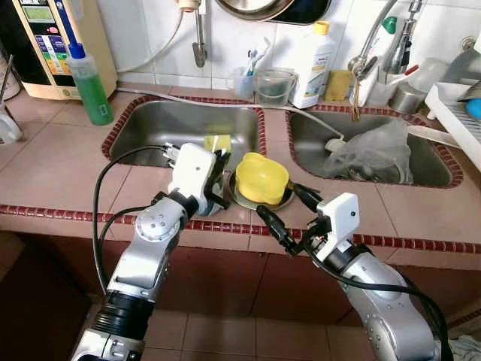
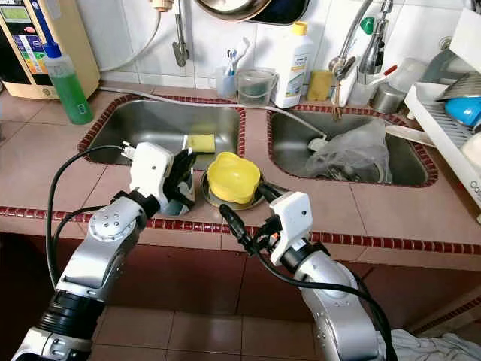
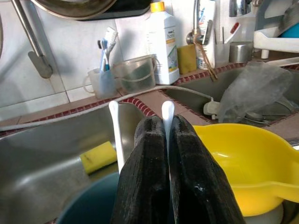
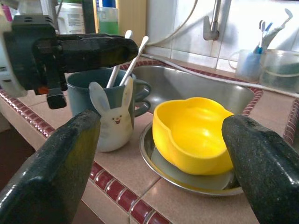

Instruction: Kitchen organization

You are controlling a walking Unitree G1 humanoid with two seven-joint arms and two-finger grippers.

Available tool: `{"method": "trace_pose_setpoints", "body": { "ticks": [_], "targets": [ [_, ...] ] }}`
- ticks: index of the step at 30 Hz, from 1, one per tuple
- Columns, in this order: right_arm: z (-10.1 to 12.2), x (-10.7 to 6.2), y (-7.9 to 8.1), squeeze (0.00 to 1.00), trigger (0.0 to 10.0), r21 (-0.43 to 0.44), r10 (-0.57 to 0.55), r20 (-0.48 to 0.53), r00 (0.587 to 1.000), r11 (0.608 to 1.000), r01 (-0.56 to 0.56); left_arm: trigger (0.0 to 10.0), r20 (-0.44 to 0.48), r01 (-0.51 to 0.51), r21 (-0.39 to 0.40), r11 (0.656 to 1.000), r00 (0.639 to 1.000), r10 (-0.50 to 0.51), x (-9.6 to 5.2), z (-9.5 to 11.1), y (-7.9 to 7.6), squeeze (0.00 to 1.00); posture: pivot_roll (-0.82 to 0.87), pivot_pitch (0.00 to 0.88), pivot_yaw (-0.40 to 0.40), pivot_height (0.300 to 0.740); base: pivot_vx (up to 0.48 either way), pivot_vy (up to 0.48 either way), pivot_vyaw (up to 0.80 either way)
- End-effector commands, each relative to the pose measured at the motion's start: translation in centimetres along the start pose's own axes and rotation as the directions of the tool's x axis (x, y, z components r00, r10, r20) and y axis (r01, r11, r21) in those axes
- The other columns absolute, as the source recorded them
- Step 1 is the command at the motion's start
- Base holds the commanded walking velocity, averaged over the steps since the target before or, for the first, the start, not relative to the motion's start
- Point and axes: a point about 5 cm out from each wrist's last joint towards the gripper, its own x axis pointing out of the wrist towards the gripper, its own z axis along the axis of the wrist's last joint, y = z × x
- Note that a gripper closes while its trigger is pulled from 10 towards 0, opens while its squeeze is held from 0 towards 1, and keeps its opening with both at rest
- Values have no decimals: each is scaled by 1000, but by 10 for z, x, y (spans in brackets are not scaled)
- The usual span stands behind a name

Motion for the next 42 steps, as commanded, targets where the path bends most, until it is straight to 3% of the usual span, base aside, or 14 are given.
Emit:
{"method": "trace_pose_setpoints", "body": {
  "ticks": [1,15,26,32,36,42],
  "targets": [
    [7,2,-1,0,10000,-6,8,20,1000,1000,-8,10000,21,-1,2,1000,1000,1,3,9,5,0,17,0,-27,740,0,0,0],
    [10,8,-4,0,10000,-17,21,31,999,1000,-21,10000,145,59,17,998,988,-61,6,50,28,0,29,0,-35,740,0,0,0],
    [11,12,-6,0,10000,-24,23,38,999,999,-22,10000,283,74,-22,997,957,-65,14,100,65,0,37,0,-28,740,0,0,0],
    [11,14,-7,0,10000,-26,14,44,999,1000,-13,10000,314,37,-13,999,949,-31,21,113,79,0,34,0,-24,740,0,0,0],
    [11,14,-5,0,10000,-26,12,47,999,1000,-11,10000,293,-3,29,1000,956,-5,25,107,83,0,25,0,-19,740,0,0,0],
    [12,11,-4,0,10000,-25,-3,59,998,1000,4,10000,237,-37,16,999,971,32,27,84,84,0,18,0,-16,740,0,0,0]
  ]
}}
